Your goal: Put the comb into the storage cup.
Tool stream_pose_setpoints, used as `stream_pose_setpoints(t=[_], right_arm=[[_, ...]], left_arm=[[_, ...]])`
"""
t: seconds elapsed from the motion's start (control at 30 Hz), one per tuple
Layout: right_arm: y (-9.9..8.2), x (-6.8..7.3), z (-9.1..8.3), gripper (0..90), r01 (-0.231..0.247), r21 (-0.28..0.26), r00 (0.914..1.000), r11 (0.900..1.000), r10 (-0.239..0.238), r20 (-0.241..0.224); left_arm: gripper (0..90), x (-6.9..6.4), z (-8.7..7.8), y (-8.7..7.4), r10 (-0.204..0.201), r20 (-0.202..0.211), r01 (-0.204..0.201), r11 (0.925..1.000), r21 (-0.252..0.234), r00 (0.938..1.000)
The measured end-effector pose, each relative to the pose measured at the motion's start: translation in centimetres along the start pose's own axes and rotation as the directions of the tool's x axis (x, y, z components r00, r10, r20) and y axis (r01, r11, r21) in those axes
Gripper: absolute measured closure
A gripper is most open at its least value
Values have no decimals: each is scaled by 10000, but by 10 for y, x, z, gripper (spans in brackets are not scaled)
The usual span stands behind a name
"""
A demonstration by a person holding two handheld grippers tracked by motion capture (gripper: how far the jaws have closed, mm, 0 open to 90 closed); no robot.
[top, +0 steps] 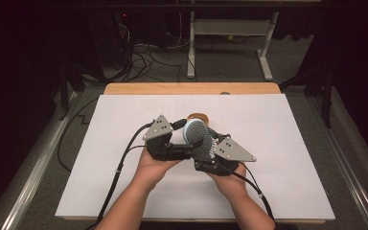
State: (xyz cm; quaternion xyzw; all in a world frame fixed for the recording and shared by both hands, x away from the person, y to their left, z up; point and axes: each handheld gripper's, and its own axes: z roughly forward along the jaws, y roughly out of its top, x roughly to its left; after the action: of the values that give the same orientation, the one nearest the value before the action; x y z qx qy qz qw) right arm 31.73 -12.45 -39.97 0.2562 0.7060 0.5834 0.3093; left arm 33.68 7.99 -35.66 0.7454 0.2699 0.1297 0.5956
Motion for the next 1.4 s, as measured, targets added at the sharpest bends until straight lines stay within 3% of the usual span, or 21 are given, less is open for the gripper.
stream_pose_setpoints(t=[0.37,1.23,1.4], right_arm=[[-1,0,1,209,11,48,10000,10000,-11,54],[1,4,1,208,271,93,9993,9996,-274,267],[1,5,1,208,282,121,9991,9995,-286,325]], left_arm=[[370,-1,1,-1,68,442,-68,10000,-11,9990],[546,-3,-3,1,-170,160,173,9997,-184,9997],[565,-6,-4,1,-53,29,54,9997,-221,10000]])
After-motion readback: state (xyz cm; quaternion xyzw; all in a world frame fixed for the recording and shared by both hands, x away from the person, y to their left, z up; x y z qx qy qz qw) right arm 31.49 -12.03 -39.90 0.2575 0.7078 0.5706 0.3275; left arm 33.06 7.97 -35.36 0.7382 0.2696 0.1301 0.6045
